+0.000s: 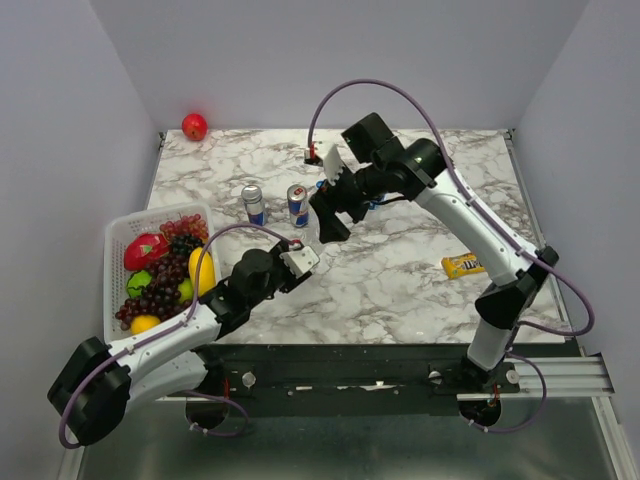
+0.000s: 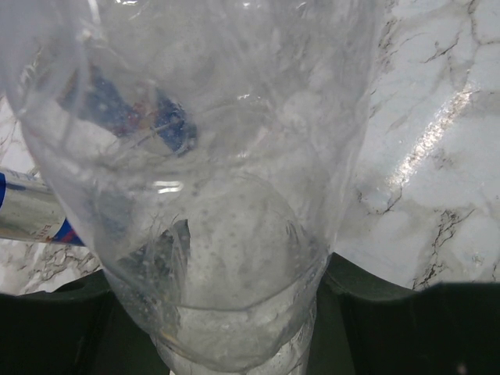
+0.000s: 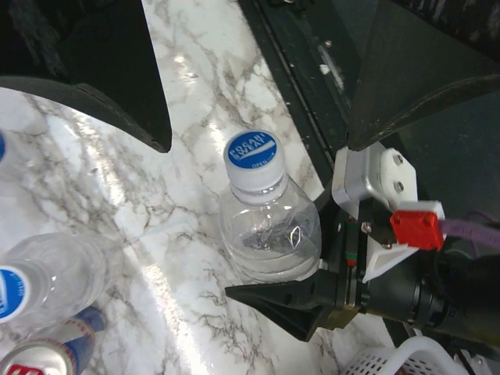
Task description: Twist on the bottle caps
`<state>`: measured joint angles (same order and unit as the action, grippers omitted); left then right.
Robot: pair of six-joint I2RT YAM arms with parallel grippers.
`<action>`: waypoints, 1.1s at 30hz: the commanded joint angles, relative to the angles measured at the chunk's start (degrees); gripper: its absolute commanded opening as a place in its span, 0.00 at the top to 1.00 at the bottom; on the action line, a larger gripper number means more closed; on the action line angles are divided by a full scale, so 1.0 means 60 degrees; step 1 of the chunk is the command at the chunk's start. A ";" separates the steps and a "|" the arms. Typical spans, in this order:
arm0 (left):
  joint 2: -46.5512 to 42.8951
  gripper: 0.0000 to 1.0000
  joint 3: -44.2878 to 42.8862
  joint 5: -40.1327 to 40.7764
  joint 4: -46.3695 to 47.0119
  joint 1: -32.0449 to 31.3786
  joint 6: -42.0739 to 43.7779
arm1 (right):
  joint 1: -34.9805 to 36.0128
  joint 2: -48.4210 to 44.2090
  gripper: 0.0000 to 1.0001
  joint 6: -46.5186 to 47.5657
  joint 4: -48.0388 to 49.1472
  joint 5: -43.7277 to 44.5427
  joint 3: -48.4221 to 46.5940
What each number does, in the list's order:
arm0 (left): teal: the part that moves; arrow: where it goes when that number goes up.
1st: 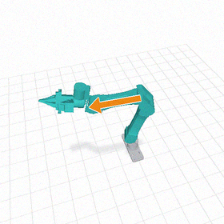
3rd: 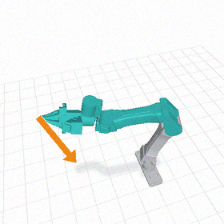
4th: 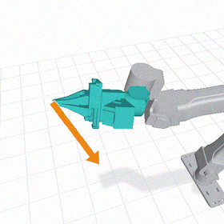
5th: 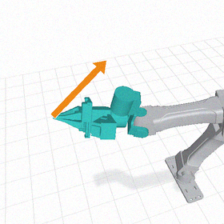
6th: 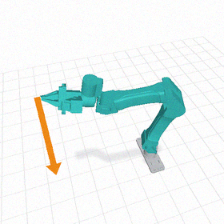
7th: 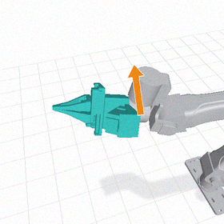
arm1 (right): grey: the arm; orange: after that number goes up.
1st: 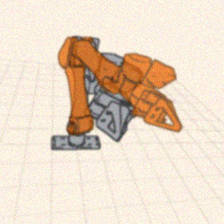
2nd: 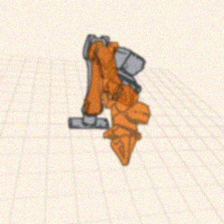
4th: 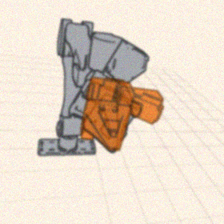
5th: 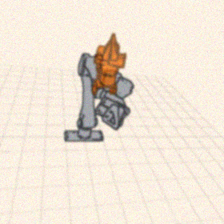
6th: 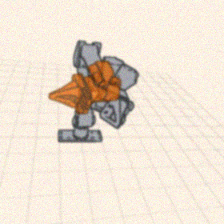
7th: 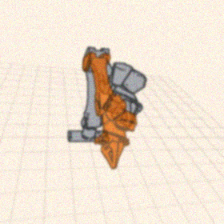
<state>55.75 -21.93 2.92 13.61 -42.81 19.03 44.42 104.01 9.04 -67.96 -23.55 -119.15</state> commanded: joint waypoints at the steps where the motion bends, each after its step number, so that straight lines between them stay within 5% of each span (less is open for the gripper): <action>1: -0.0399 1.00 0.0052 -0.1714 -0.0464 0.0030 0.0080 | -0.0138 -0.1248 0.00 0.2298 -0.0130 0.0161 0.0637; 9: -0.0180 1.00 -0.0519 -0.4585 -0.1300 0.0133 0.0286 | -0.0095 -0.3052 0.01 0.5992 0.2024 -0.0805 0.3115; 18: -0.0063 1.00 -0.0622 -0.5086 -0.1272 0.0249 0.0052 | 0.0564 -0.3286 0.00 0.8787 0.1075 -0.1890 0.3787; 33: -0.0048 1.00 -0.0783 -0.5320 -0.0555 0.0513 -0.1222 | 0.0960 -0.3667 0.00 0.9100 0.1103 -0.1261 0.4990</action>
<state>55.37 -24.05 -26.68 7.16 -40.21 14.87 49.89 83.40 63.07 -61.08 -32.51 -90.74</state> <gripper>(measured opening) 0.597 0.995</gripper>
